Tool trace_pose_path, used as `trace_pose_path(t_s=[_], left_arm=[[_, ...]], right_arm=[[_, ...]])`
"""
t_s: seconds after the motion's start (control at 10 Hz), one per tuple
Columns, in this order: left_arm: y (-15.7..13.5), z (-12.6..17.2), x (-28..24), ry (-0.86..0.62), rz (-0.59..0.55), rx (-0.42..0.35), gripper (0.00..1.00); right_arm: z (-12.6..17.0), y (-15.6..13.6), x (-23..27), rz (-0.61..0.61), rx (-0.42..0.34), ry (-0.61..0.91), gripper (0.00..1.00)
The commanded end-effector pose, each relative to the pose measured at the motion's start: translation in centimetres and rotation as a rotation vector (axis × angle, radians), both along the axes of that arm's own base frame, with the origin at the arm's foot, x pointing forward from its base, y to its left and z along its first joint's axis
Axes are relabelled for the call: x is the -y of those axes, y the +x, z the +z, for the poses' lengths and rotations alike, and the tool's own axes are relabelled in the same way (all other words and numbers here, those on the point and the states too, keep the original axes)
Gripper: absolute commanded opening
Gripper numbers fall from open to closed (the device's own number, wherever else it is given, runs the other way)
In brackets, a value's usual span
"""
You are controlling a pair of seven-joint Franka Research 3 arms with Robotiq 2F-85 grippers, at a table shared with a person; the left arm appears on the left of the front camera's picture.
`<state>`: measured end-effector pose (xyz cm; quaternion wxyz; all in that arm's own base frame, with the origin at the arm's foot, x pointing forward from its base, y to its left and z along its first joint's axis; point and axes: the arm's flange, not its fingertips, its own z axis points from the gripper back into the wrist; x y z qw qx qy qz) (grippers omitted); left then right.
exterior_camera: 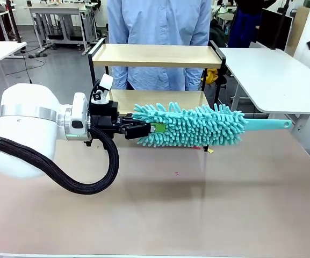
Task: Clean the shelf.
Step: Hand the Duster back to the human.
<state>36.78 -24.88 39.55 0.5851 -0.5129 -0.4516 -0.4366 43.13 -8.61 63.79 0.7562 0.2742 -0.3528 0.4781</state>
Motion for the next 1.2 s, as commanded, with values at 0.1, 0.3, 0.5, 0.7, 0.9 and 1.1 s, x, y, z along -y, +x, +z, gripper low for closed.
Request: trace_pose_path(t_s=[0.1, 0.3, 0.5, 0.7, 0.9, 1.1], left_arm=[[0.0, 0.0, 0.0, 0.0, 0.0, 0.0, 0.17], [0.6, 3.3, -2.6, -0.074, 0.041, -0.004, 0.17], [1.5, 8.2, -6.2, -0.138, 0.13, 0.024, 0.17], [2.4, 12.8, -10.4, -0.221, 0.219, -0.003, 0.17], [3.0, 17.5, -14.8, -0.263, 0.36, -0.017, 0.17], [3.5, 20.3, -19.5, -0.213, 0.573, -0.003, 0.17]], right_arm=[[0.0, 0.0, 0.0, 0.0, 0.0, 0.0, 1.0], [0.0, 0.0, 0.0, 0.0, 0.0, 0.0, 1.0], [0.0, 0.0, 0.0, 0.0, 0.0, 0.0, 1.0], [0.0, 0.0, 0.0, 0.0, 0.0, 0.0, 1.0], [0.0, 0.0, 0.0, 0.0, 0.0, 0.0, 1.0], [0.0, 0.0, 0.0, 0.0, 0.0, 0.0, 1.0]])
